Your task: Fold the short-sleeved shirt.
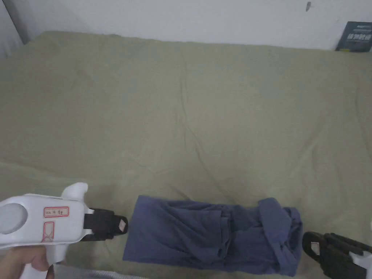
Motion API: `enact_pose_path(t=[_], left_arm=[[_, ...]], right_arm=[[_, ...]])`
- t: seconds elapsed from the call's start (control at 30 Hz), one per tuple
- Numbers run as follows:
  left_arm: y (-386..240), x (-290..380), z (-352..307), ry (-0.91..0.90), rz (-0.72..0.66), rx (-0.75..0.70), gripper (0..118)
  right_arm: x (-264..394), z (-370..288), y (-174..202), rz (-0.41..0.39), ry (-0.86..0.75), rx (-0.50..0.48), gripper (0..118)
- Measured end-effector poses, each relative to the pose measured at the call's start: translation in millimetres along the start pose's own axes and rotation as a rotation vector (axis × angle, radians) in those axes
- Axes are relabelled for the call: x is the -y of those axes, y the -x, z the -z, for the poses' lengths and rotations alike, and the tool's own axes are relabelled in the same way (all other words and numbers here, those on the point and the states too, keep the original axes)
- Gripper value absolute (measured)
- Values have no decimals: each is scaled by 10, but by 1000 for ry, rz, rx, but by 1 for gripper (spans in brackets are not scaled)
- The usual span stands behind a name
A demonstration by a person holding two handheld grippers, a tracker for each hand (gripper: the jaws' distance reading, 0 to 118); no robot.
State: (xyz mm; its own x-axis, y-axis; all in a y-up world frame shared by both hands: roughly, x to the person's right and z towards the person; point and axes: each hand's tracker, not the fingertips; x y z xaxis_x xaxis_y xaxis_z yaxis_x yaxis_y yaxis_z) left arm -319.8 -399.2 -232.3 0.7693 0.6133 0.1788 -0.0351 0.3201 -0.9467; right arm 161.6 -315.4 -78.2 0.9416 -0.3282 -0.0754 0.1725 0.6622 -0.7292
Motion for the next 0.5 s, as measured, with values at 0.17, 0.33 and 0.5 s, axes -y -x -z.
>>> enact_pose_path(t=[0.17, 0.33, 0.5], left_arm=[[33, 2, 303, 17, -28, 74, 116], [340, -185, 646, -12, -137, 336, 116], [241, -109, 789, -21, -191, 410, 26]], right_arm=[[-10, 2, 37, -1, 12, 3, 0], [-21, 1, 13, 18, 4, 14, 0], [-14, -9, -27, 41, 9, 23, 0]])
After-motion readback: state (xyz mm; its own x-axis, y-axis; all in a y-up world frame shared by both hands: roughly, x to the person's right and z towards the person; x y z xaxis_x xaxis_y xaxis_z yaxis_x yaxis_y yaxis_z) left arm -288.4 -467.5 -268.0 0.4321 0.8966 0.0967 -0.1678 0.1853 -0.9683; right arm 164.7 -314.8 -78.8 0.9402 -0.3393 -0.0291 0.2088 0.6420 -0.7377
